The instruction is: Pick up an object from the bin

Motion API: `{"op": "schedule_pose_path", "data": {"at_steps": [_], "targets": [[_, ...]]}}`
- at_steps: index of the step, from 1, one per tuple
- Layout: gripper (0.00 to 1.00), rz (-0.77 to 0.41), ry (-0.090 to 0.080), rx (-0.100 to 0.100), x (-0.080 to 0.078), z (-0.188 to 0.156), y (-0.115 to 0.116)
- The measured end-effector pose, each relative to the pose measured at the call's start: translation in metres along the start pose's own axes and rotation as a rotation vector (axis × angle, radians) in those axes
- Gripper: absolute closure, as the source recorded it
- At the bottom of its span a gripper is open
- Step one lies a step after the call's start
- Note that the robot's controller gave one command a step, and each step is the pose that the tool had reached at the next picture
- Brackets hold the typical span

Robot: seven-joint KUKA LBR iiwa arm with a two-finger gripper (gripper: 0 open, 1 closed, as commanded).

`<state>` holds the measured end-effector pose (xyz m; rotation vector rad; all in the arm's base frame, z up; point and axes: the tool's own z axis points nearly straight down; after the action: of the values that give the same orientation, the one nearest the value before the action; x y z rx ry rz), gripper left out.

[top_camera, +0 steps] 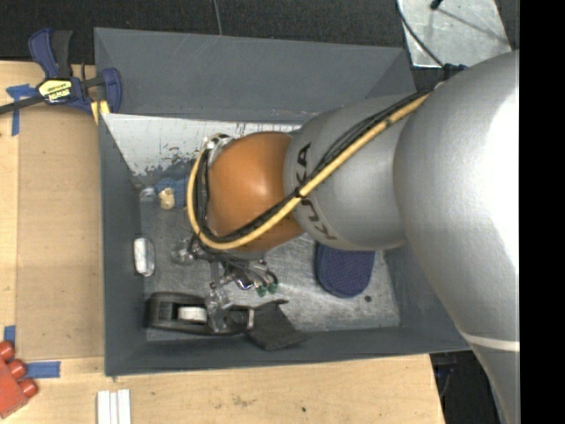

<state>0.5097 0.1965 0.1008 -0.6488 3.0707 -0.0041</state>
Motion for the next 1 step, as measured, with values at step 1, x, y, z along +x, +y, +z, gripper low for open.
{"op": "schedule_pose_path", "data": {"at_steps": [1], "targets": [[0.00,0.036,-0.004,-0.004,0.0271,-0.0580,0.0049]]}}
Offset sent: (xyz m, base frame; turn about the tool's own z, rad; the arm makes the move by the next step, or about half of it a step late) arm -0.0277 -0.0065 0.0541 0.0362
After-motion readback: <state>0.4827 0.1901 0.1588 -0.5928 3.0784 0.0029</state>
